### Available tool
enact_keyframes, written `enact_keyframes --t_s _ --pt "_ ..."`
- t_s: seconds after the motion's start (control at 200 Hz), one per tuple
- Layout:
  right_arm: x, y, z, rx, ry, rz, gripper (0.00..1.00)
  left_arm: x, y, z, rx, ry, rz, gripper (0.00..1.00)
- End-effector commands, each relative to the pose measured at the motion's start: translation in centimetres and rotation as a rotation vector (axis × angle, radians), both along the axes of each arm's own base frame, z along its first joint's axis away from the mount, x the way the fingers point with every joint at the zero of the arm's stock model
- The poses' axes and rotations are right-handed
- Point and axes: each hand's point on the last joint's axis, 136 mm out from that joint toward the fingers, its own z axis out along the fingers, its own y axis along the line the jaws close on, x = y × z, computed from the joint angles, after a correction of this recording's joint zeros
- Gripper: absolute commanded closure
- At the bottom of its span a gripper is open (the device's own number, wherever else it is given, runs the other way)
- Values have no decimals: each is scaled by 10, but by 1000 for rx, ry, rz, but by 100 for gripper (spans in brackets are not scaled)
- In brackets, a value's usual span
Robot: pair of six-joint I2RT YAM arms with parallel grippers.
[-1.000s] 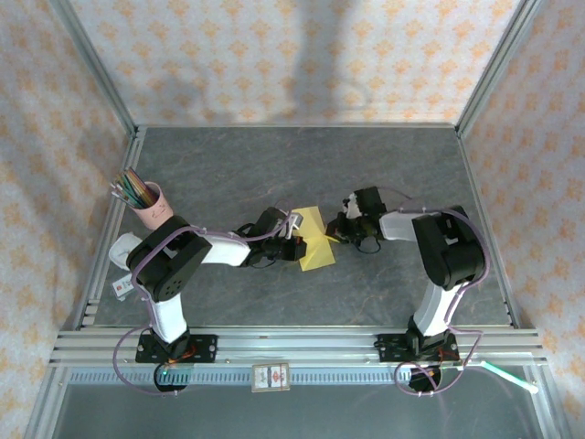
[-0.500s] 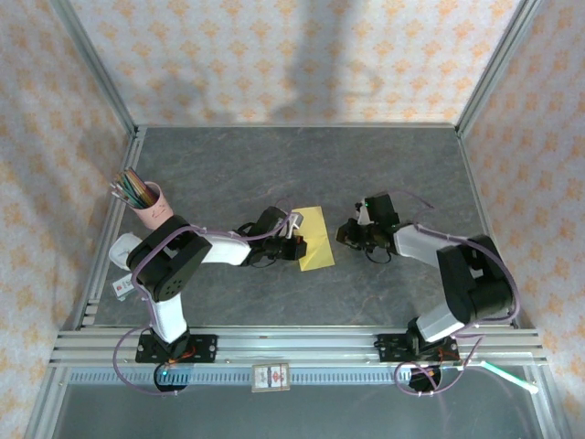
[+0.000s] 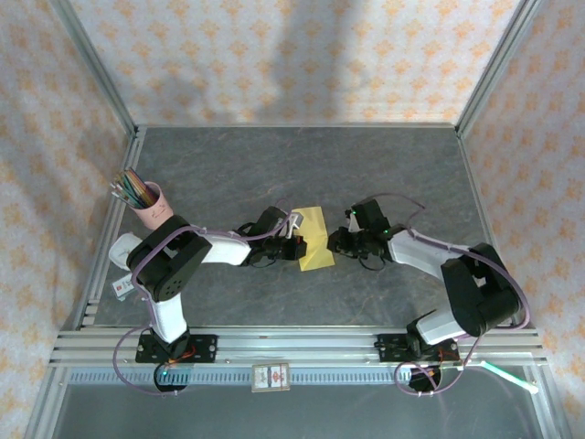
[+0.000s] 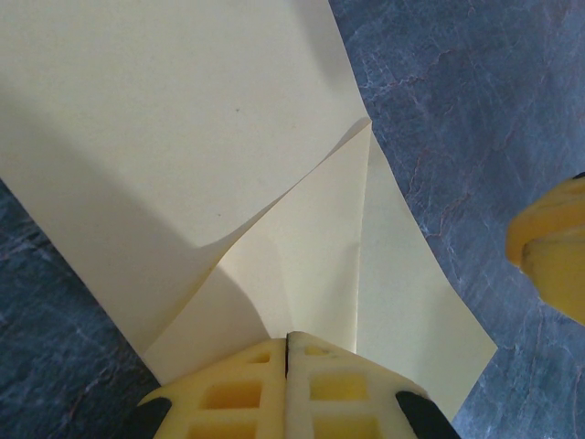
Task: Fold a paper plane with a square sheet of paper (pick it up from the middle)
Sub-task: Turn over the paper at the center of the table.
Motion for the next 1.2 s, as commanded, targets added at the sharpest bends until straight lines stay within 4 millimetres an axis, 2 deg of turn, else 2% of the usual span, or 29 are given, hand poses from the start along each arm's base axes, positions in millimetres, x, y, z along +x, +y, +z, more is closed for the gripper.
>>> enact_keyframes --t_s 0.0,0.155,0.275,0.41,0.521,0.646,0.766,1.196 --pt "11 3 10 -29 -32 0 75 -6 23 -32 116 65 63 100" --pt "1 -8 9 -64 -32 -5 73 -7 25 -36 117 81 77 100" --pt "-14 2 -1 31 30 -8 71 -5 24 -35 113 79 88 100" --pt "-16 0 -10 19 62 -32 70 -6 23 -35 110 85 82 100" --pt "-20 0 -9 38 69 -49 69 -6 24 -34 111 85 80 100" --pt "-25 -14 -6 -19 43 -67 66 -6 24 -35 116 82 77 100" --pt "-34 -5 -9 46 85 -55 64 -6 23 -35 113 83 75 100" --pt "-28 -5 -17 15 69 -67 63 -7 23 -33 115 77 70 100"
